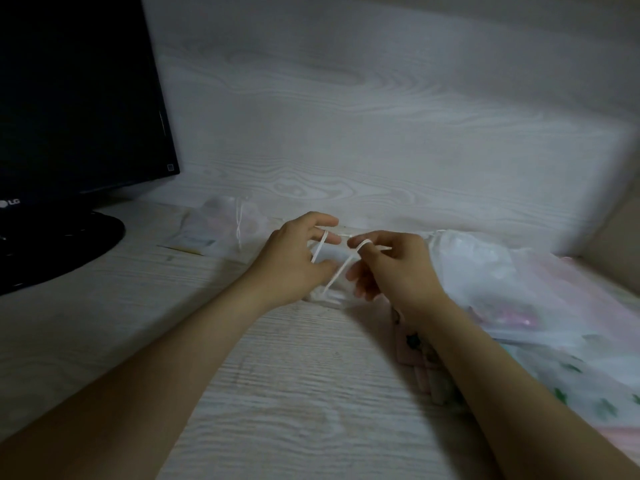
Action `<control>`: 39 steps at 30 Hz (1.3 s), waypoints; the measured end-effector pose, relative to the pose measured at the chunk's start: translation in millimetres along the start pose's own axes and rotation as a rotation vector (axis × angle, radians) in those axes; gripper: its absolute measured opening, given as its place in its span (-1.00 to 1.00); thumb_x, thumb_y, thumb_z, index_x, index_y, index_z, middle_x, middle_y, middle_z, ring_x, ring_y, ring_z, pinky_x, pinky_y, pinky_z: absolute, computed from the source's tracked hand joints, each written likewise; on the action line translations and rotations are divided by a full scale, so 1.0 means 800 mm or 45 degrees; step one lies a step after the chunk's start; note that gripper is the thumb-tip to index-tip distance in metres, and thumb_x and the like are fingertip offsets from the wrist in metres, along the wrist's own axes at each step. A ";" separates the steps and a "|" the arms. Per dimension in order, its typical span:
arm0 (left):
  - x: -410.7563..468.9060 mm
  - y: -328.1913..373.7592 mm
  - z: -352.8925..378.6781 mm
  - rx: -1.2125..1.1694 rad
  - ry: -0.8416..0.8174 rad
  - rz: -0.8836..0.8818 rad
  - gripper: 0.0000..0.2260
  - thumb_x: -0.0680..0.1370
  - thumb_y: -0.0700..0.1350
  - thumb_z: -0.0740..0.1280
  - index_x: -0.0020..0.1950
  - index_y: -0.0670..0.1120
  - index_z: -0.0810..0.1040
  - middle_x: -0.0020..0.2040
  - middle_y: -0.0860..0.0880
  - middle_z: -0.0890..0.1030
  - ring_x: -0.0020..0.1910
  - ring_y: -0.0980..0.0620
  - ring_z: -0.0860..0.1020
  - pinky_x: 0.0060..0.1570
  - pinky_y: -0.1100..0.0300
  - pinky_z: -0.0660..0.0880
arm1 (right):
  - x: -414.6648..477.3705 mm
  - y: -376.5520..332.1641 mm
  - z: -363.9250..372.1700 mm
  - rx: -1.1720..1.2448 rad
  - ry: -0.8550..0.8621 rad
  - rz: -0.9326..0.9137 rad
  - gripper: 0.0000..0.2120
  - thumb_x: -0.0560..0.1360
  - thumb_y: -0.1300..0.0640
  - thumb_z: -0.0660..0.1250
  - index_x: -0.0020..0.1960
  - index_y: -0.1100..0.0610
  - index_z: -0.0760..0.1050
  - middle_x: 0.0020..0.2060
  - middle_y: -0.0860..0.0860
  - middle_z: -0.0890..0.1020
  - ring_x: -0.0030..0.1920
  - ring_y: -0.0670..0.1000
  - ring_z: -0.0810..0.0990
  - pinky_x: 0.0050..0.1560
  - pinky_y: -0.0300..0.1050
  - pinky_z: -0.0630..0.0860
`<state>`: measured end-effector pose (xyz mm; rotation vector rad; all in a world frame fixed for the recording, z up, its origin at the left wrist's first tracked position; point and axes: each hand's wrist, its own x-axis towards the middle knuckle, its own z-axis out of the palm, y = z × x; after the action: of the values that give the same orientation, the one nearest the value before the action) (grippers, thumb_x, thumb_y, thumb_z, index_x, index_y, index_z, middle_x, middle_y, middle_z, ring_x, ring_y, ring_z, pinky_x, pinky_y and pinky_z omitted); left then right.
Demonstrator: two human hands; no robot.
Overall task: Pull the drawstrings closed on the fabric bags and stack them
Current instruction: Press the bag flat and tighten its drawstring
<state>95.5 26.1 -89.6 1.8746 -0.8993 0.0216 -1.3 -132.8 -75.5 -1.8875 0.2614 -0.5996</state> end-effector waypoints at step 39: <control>0.003 0.017 -0.008 -0.530 -0.406 -0.504 -0.75 0.67 -0.05 0.35 0.08 -0.19 0.75 -0.23 -0.06 0.57 -0.36 0.05 0.49 -0.26 0.17 0.43 | 0.001 -0.016 -0.003 0.406 0.051 0.309 -0.77 0.56 0.13 0.41 -0.01 0.33 0.58 -0.41 0.10 0.57 -0.54 0.01 0.37 -0.49 -0.16 0.30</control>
<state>91.4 27.0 -75.4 1.6494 -0.6612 -0.6730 -3.3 -130.2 -63.1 -1.5113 0.3906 -0.4821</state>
